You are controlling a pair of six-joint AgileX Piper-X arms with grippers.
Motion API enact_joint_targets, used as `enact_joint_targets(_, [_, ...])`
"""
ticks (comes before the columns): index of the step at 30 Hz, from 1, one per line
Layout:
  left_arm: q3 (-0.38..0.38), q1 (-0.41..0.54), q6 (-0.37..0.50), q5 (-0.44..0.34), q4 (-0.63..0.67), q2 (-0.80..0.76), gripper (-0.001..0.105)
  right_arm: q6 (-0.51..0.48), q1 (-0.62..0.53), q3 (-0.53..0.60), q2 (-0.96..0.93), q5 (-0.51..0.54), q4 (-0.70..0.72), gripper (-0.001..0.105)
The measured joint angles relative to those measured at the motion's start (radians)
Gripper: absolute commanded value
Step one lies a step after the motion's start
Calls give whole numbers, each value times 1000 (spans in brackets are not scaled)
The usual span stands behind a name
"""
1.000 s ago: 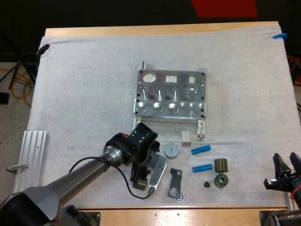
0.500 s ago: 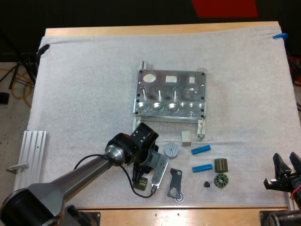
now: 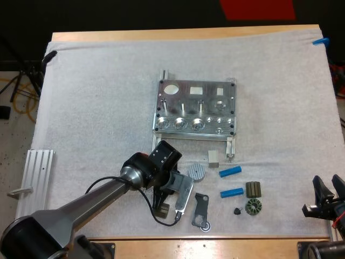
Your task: Load cells from right to left
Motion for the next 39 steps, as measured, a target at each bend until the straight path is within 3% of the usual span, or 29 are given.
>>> enact_joint_targets(6, [0, 0, -65, 0, 0, -42, 0, 0, 0, 0, 0, -9, 0, 44])
enact_joint_targets(15, [0, 0, -260, 0, 9, -165, 0, 4, 0, 0, 0, -105, 0, 44])
enact_joint_targets(19, [-13, 0, -343, 0, 96, -222, 0, 68, 0, 0, 0, -153, 0, 44])
enact_joint_targets(29, [-67, 0, -358, 44, 320, -323, 0, 217, 0, 0, 4, -337, 0, 44])
enact_joint_targets(39, [-84, 0, -358, 67, 356, -413, 0, 291, 0, -59, 204, -575, 0, 44])
